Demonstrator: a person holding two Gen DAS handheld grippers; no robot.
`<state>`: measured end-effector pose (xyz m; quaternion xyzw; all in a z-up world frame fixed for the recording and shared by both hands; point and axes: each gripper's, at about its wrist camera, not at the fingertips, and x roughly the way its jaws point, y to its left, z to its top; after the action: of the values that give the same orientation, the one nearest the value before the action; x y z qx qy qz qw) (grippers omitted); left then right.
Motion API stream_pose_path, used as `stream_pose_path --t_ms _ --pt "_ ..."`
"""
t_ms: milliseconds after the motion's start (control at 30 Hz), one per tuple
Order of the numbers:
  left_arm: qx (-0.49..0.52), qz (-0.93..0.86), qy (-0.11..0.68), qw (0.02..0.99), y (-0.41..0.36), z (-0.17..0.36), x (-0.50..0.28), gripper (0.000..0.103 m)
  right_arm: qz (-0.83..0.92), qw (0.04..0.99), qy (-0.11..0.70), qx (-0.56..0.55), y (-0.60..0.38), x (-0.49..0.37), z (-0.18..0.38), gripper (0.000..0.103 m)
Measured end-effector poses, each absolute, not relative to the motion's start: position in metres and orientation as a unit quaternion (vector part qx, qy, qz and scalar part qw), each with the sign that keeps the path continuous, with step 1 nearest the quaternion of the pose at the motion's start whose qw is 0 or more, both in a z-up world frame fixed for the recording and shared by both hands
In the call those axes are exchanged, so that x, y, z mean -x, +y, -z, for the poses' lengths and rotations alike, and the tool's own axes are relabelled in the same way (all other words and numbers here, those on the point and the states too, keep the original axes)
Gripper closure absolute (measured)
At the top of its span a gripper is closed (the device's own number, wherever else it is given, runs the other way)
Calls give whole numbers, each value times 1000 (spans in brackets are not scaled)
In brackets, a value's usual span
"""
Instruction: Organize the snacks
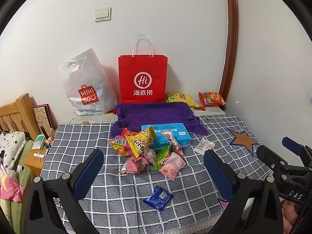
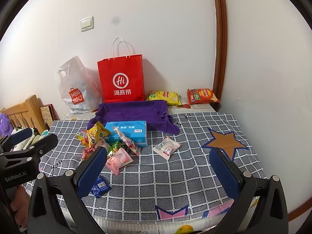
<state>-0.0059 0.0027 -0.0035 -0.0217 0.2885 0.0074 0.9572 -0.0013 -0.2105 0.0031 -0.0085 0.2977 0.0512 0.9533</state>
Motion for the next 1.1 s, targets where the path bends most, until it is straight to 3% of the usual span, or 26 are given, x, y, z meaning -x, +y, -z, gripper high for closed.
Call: stream_pose_path --t_ms 1100 --pt "22 -8 289 957 2 4 6 0 -54 955 291 8 -210 4 -4 0"
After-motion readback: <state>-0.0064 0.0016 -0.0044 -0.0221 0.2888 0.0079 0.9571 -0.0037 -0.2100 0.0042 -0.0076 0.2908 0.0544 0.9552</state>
